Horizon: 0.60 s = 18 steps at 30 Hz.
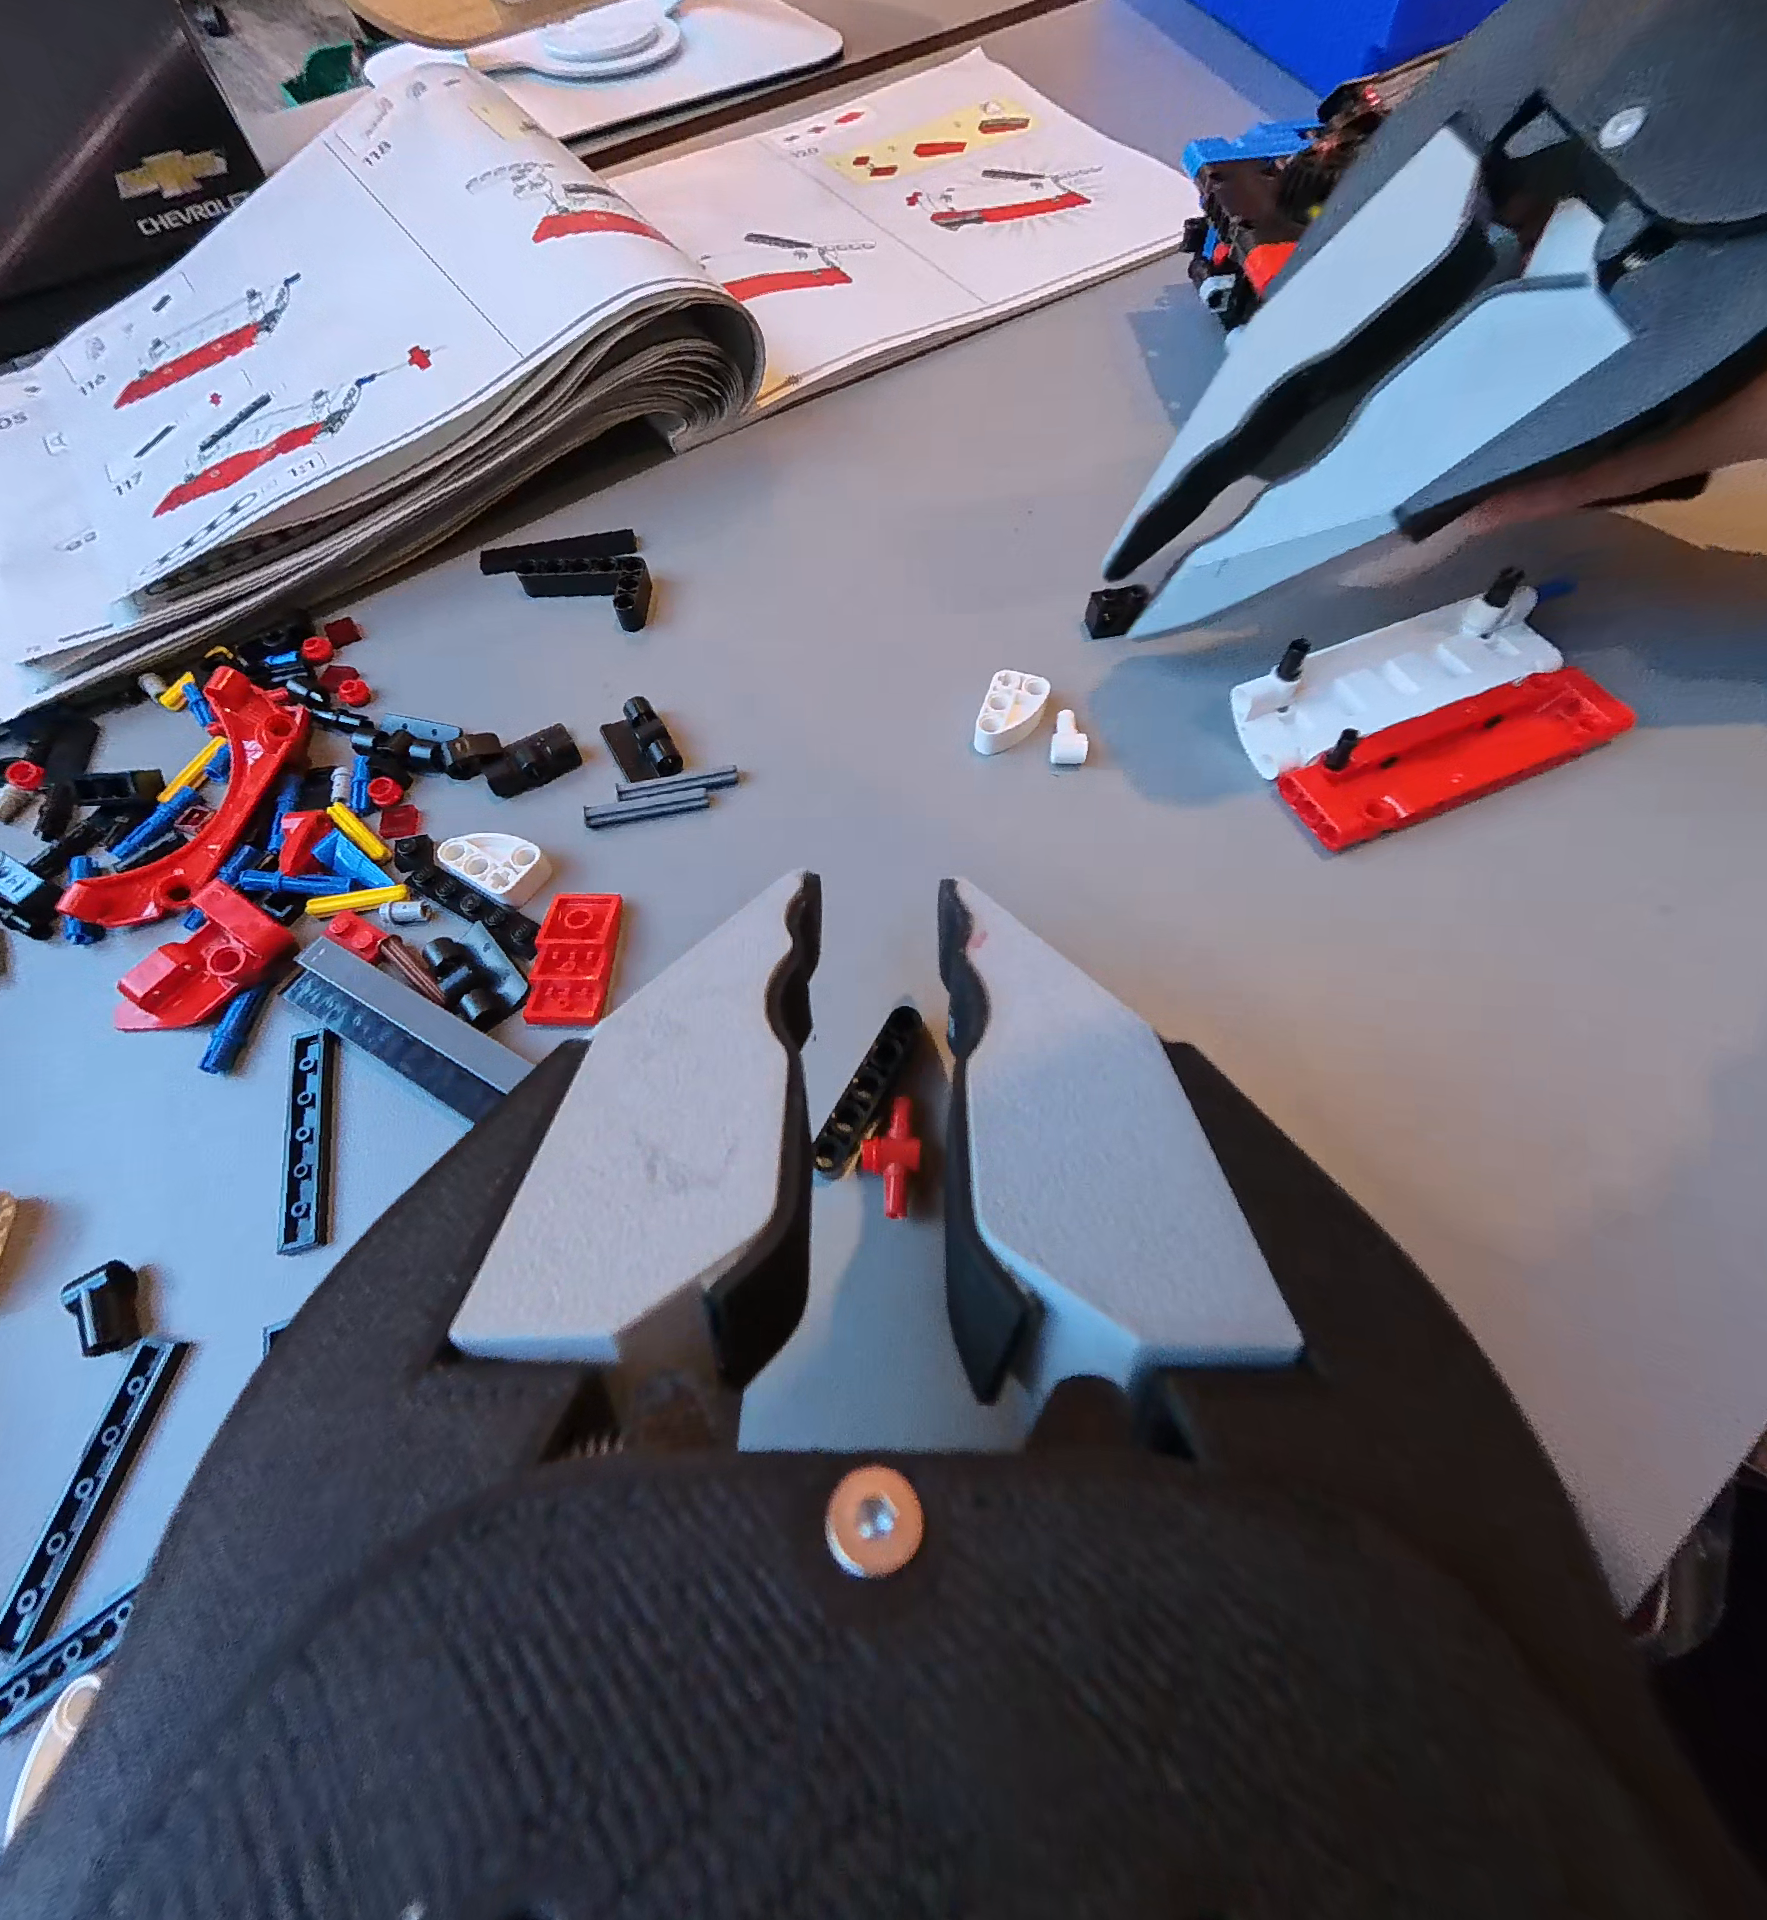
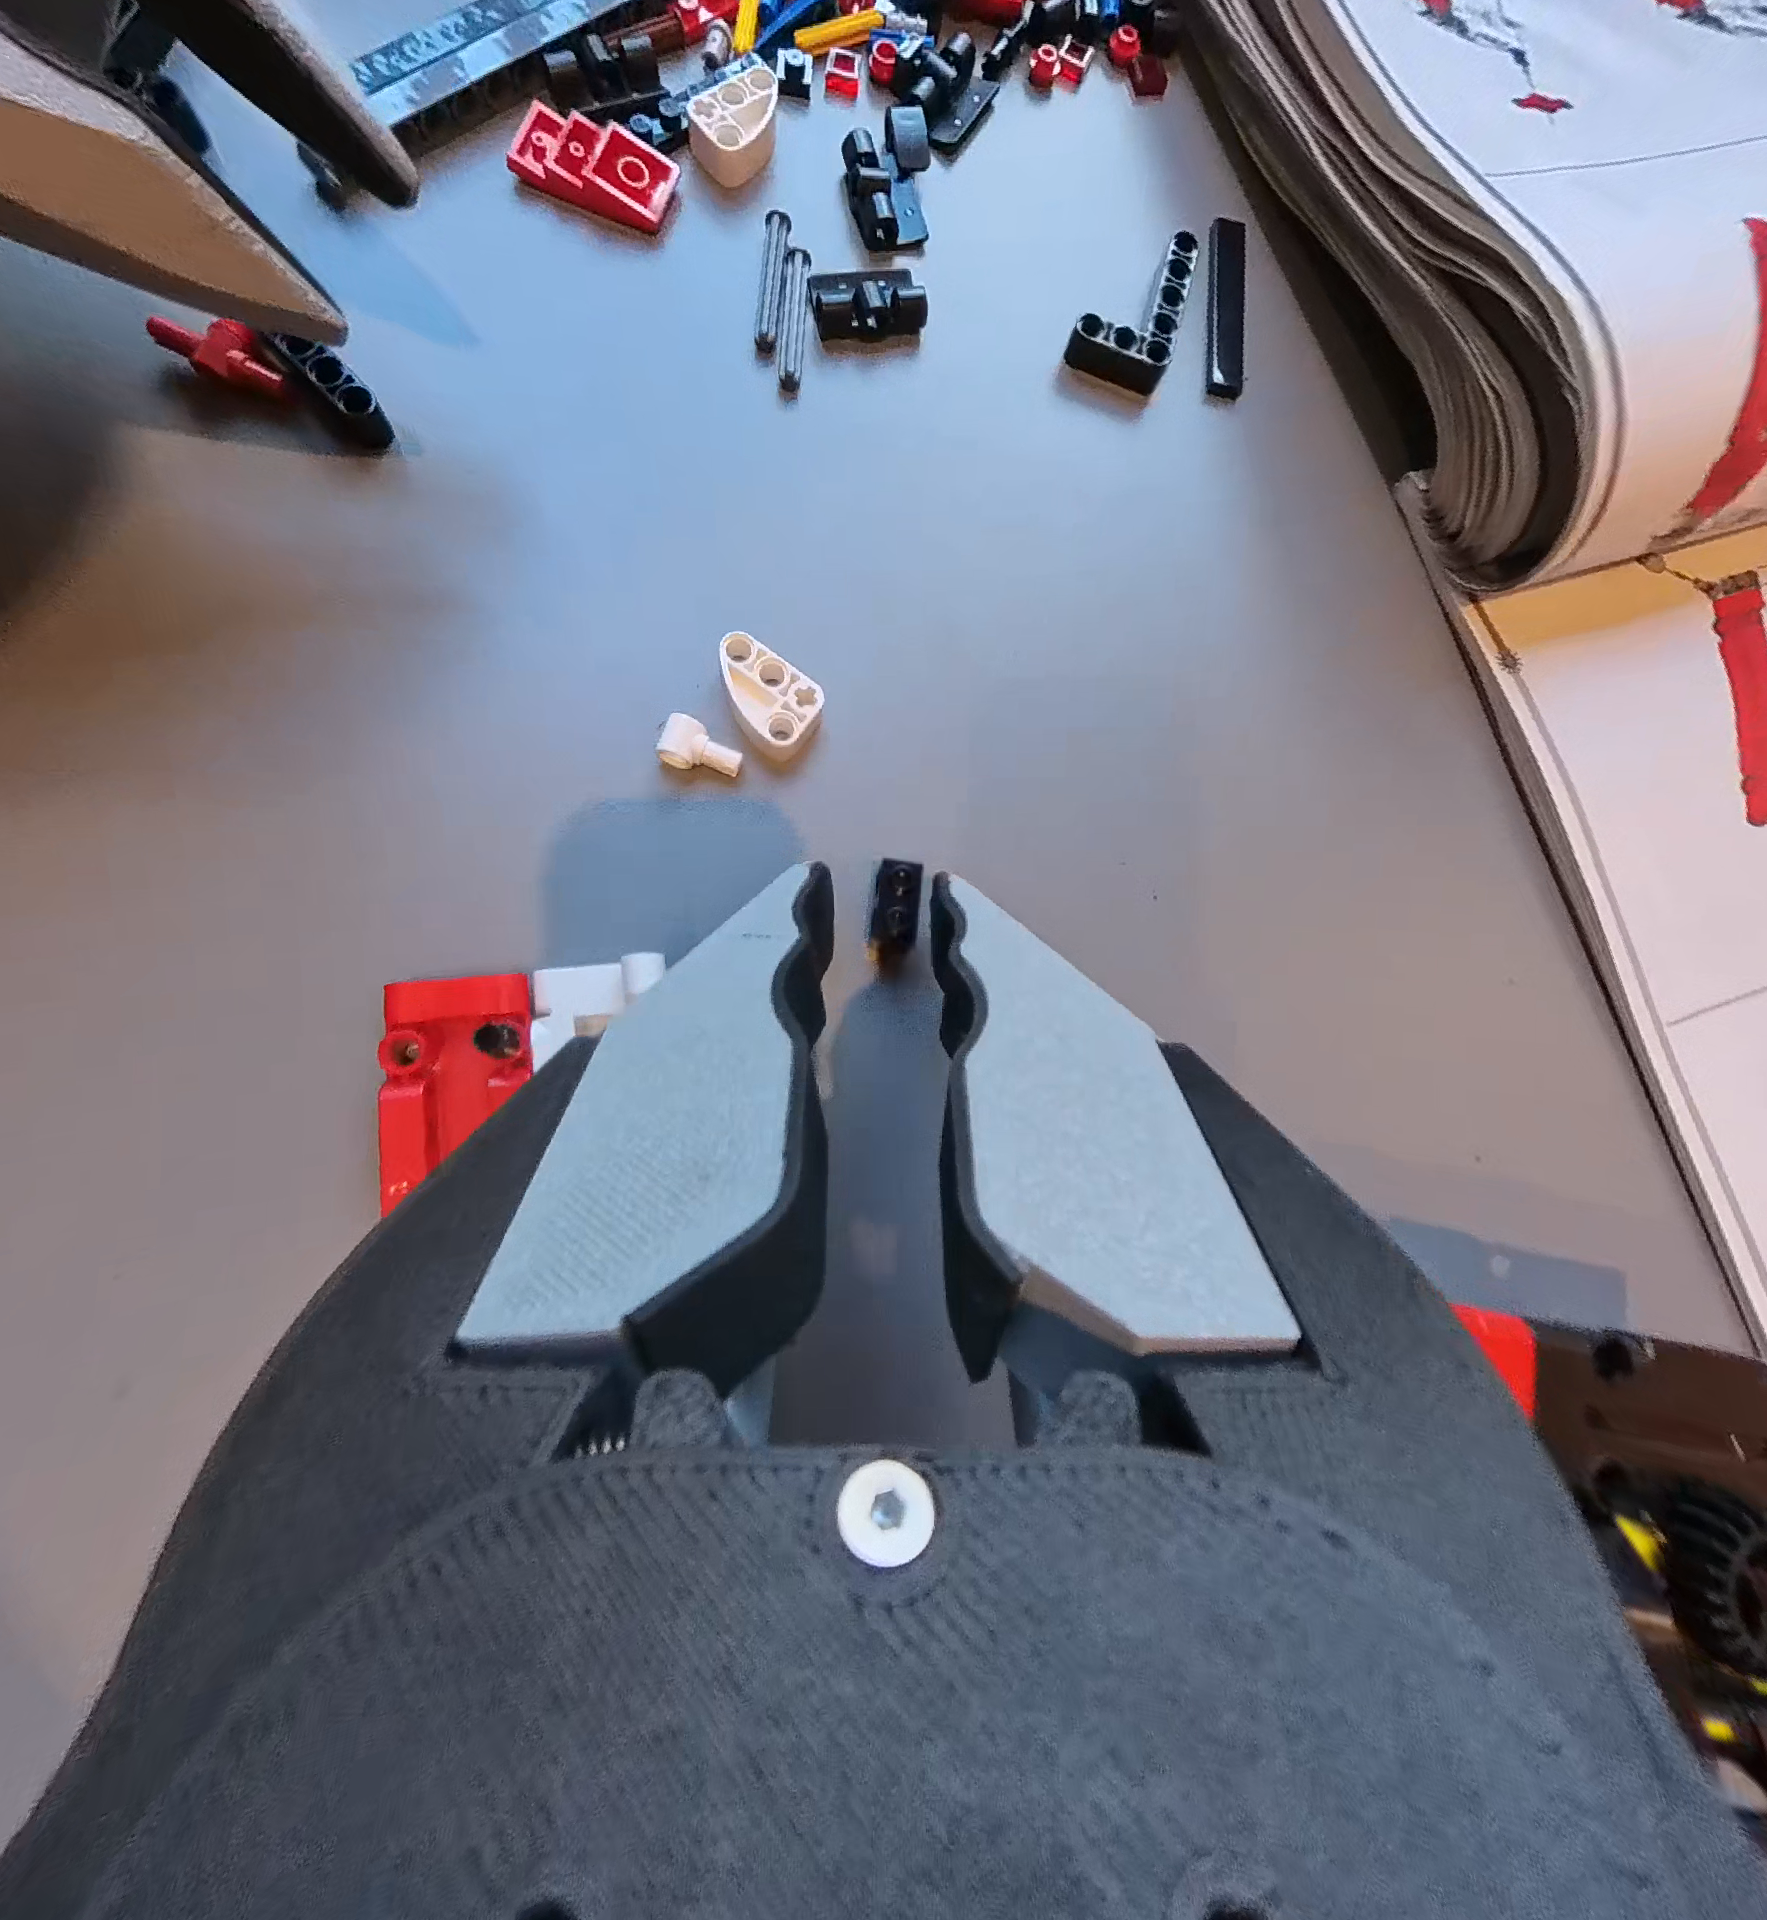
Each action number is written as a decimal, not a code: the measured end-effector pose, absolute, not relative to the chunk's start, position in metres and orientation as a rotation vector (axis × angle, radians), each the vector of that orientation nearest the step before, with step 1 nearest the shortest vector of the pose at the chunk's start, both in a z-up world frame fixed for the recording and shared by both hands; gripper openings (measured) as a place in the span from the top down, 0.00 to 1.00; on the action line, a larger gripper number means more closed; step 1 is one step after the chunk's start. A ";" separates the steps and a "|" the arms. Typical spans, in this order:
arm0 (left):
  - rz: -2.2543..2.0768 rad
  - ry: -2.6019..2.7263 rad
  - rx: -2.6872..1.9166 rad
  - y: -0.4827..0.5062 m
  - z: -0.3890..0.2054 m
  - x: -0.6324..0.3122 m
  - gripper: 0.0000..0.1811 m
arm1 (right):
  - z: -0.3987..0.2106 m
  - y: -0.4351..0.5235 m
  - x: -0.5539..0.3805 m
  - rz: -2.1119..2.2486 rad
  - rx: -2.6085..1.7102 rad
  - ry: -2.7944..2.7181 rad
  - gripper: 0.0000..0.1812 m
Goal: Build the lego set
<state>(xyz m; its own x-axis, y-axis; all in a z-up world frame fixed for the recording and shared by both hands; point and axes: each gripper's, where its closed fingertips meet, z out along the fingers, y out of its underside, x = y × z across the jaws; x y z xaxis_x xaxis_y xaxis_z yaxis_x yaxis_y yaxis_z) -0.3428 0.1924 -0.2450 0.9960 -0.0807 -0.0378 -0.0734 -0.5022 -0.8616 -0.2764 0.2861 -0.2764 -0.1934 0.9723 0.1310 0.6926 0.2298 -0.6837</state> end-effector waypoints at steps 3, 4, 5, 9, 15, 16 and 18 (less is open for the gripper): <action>-0.001 0.106 -2.098 0.192 -0.245 -0.343 0.90 | -0.283 0.285 -0.278 0.649 -1.539 -1.990 0.96; -0.002 0.102 -2.099 0.192 -0.245 -0.344 0.89 | -0.283 0.285 -0.277 0.642 -1.536 -1.992 0.97; -0.004 0.097 -2.096 0.192 -0.245 -0.344 0.90 | -0.283 0.287 -0.275 0.629 -1.537 -1.990 0.96; -0.023 0.093 -2.092 0.192 -0.244 -0.344 0.90 | -0.276 0.295 -0.257 0.593 -1.583 -1.934 0.96; -0.032 0.098 -2.099 0.192 -0.245 -0.343 0.90 | -0.243 0.306 -0.207 0.555 -1.637 -1.760 0.96; -0.033 0.099 -2.099 0.192 -0.245 -0.343 0.90 | -0.243 0.306 -0.199 0.563 -1.656 -1.739 0.96; -0.027 0.102 -2.108 0.193 -0.246 -0.343 0.90 | -0.248 0.308 -0.184 0.546 -1.684 -1.713 0.96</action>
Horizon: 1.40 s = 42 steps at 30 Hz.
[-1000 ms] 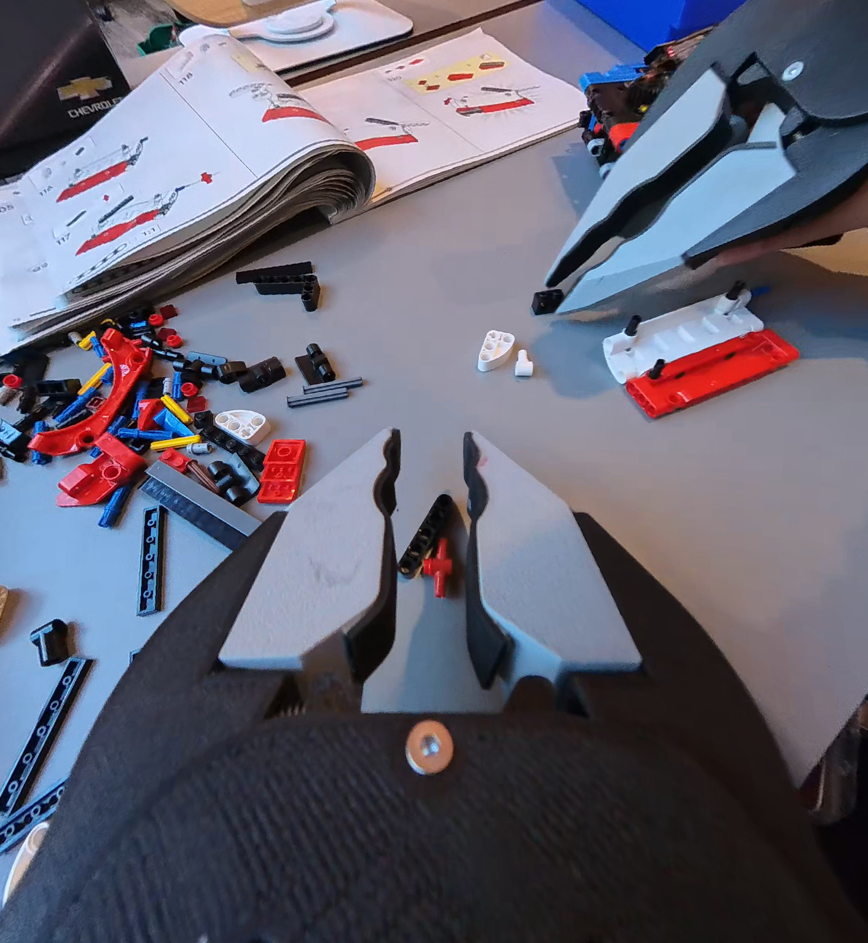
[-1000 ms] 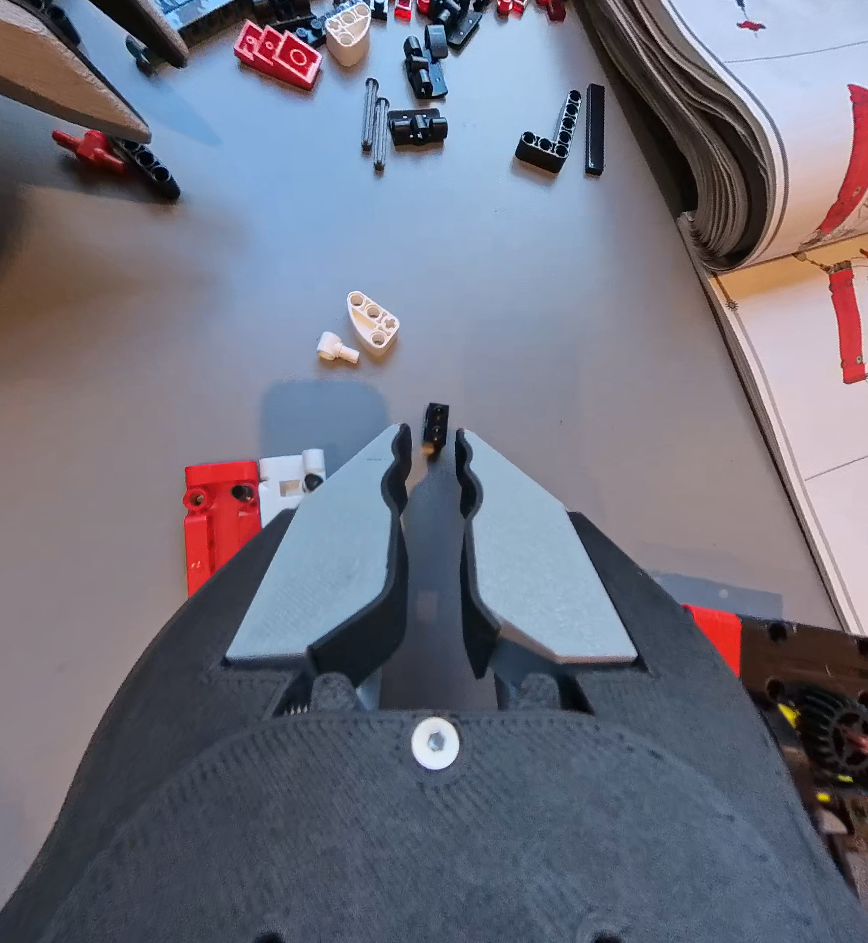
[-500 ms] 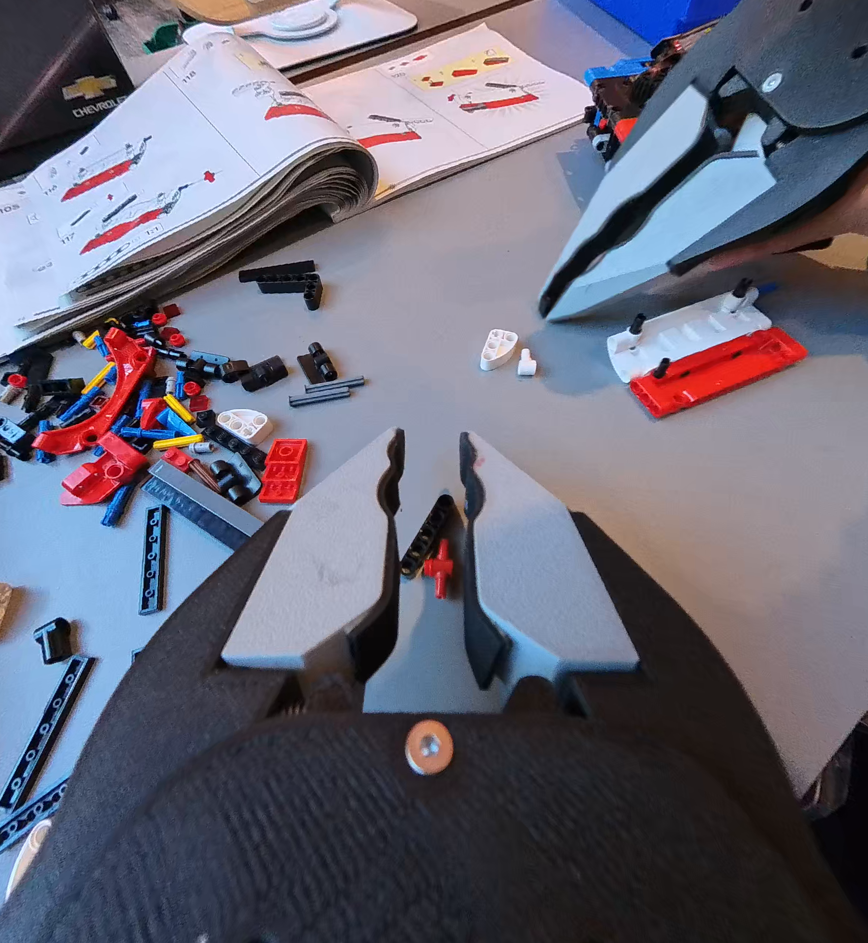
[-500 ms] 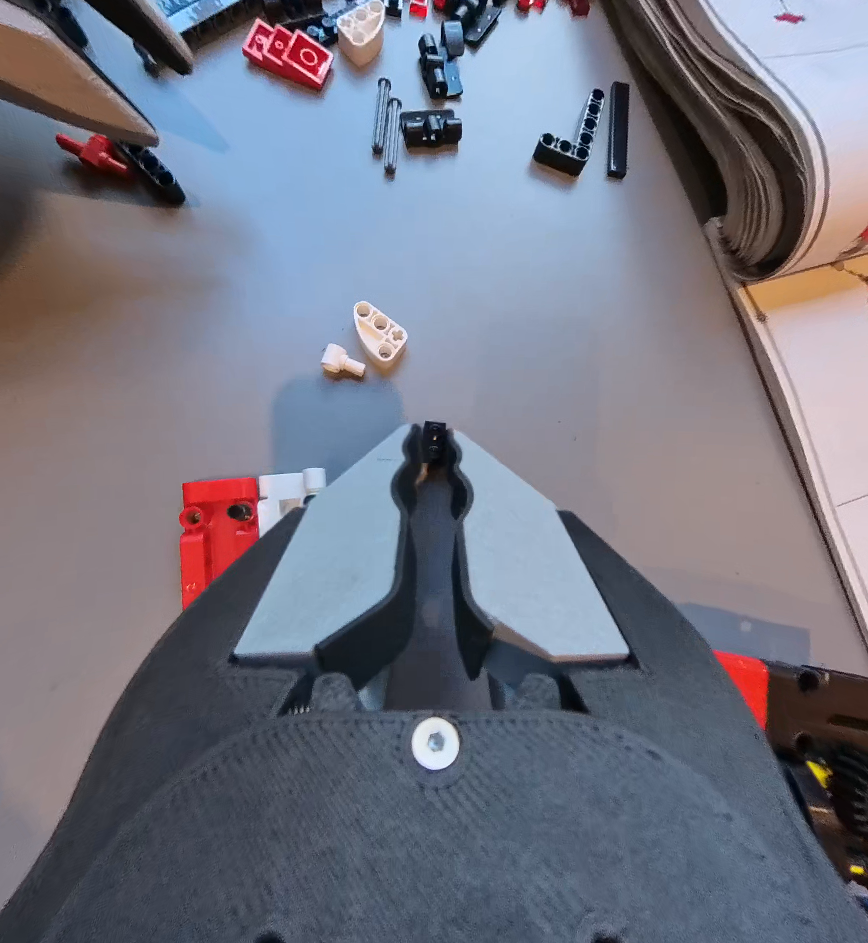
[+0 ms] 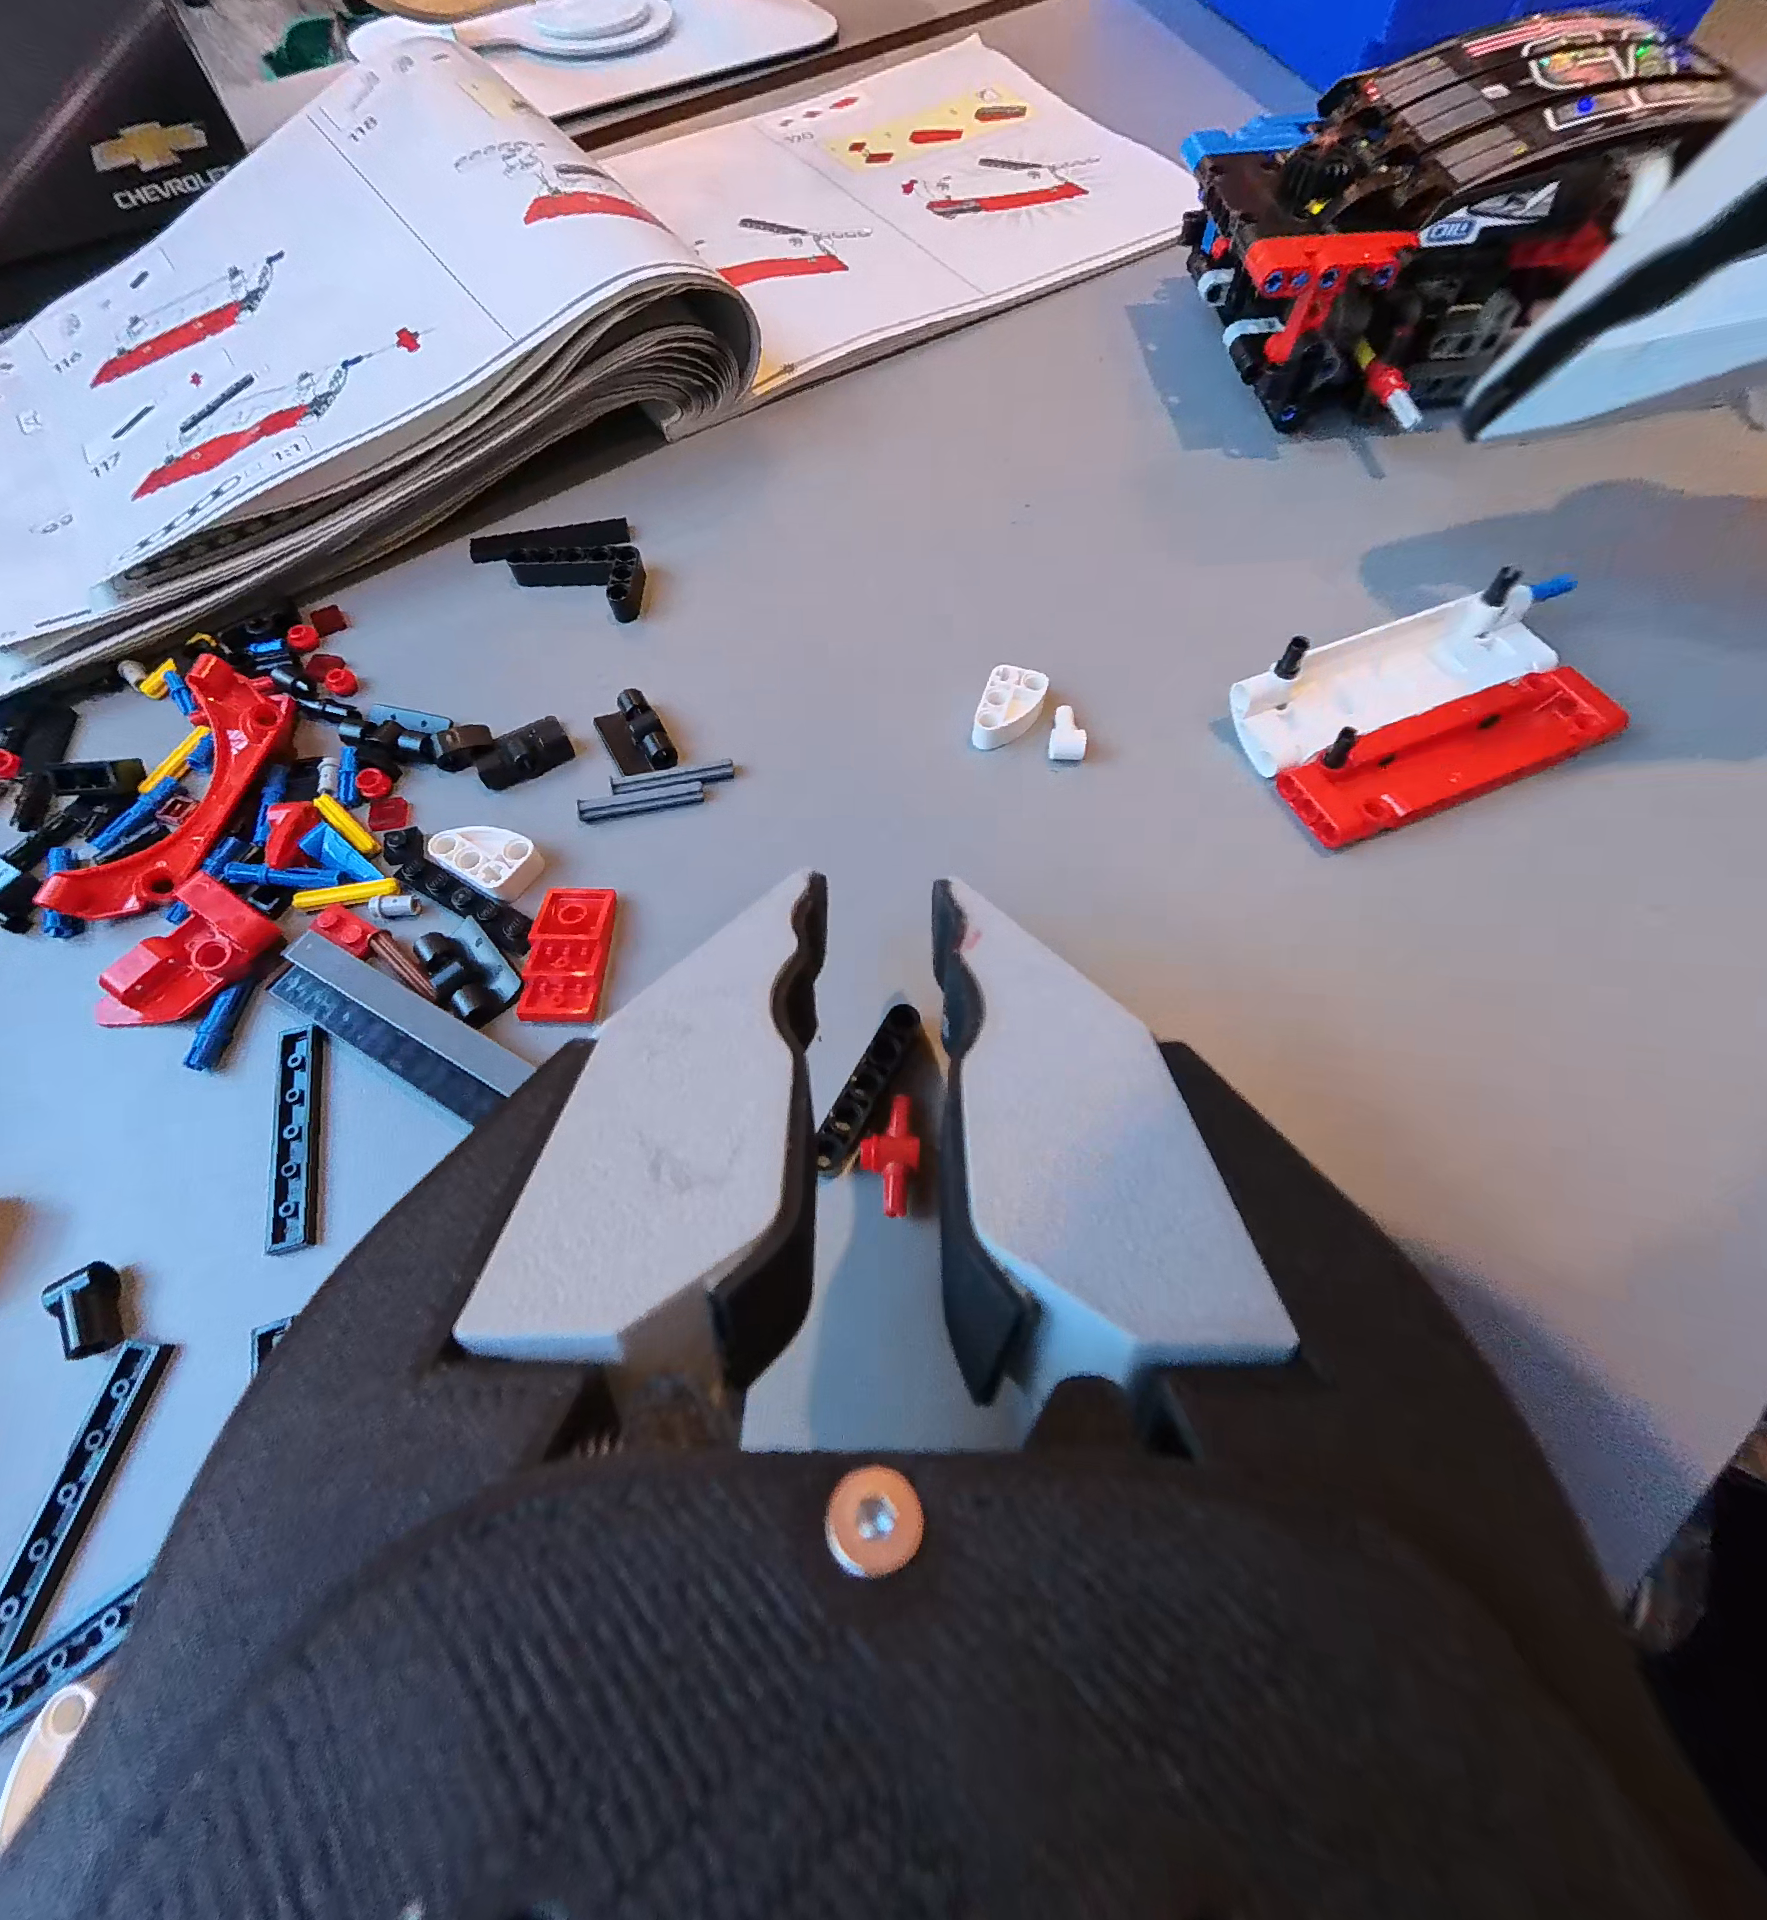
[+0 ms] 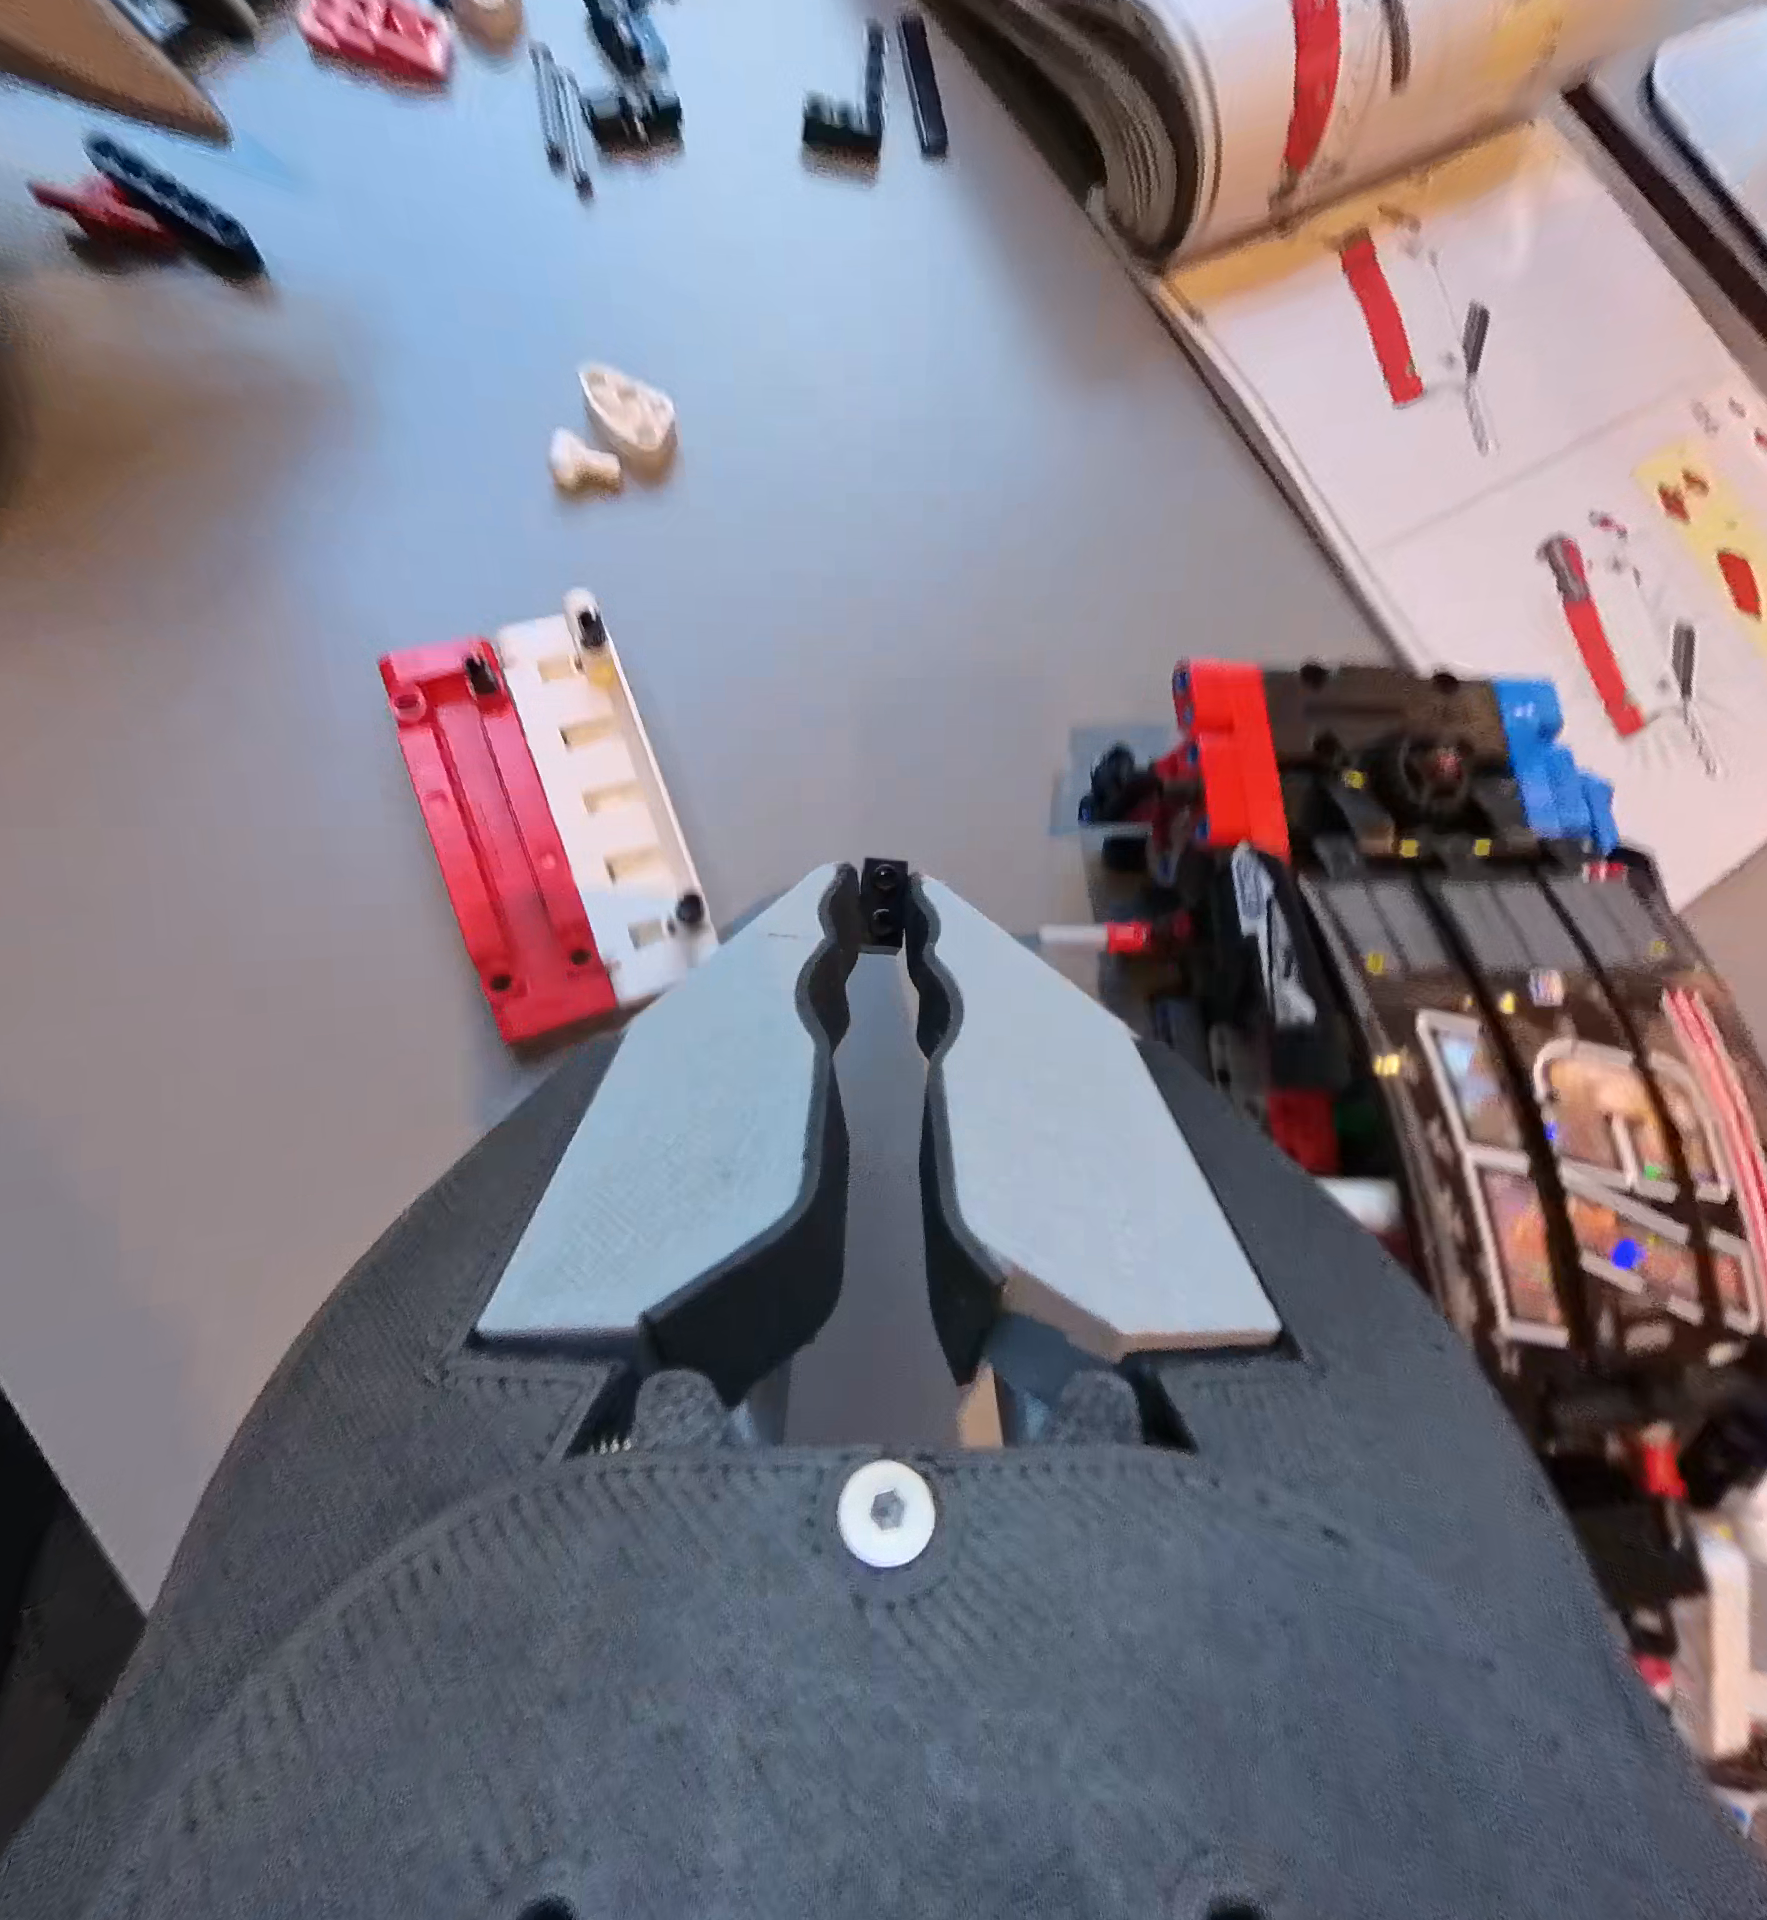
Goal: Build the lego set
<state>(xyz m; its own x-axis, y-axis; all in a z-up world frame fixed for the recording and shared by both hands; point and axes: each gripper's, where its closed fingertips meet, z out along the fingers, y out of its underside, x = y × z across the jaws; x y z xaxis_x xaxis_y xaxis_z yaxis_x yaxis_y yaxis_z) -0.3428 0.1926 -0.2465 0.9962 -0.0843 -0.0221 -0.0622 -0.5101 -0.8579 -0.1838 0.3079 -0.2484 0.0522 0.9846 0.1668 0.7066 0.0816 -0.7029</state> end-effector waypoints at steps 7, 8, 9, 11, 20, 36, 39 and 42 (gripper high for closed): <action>0.004 0.120 -2.110 0.192 -0.247 -0.341 0.86 | -0.270 0.308 -0.157 0.508 -1.726 -1.701 0.96; 0.010 0.122 -2.112 0.192 -0.247 -0.341 0.85 | -0.271 0.308 -0.156 0.509 -1.718 -1.701 0.96; 0.016 0.124 -2.114 0.192 -0.248 -0.340 0.85 | -0.273 0.309 -0.156 0.512 -1.717 -1.703 0.96; 0.040 0.137 -2.118 0.192 -0.248 -0.338 0.85 | -0.277 0.308 -0.156 0.527 -1.718 -1.706 0.96; 0.046 0.113 -2.114 0.193 -0.248 -0.341 0.86 | -0.285 0.304 -0.160 0.570 -1.697 -1.737 0.96; -0.062 0.133 -2.076 0.191 -0.242 -0.335 0.86 | -0.285 0.304 -0.171 0.544 -1.637 -1.736 0.96; -0.094 0.132 -2.056 0.190 -0.239 -0.334 0.86 | -0.285 0.306 -0.166 0.529 -1.653 -1.720 0.96; -0.088 0.142 -2.050 0.189 -0.238 -0.333 0.86 | -0.284 0.308 -0.160 0.539 -1.678 -1.689 0.96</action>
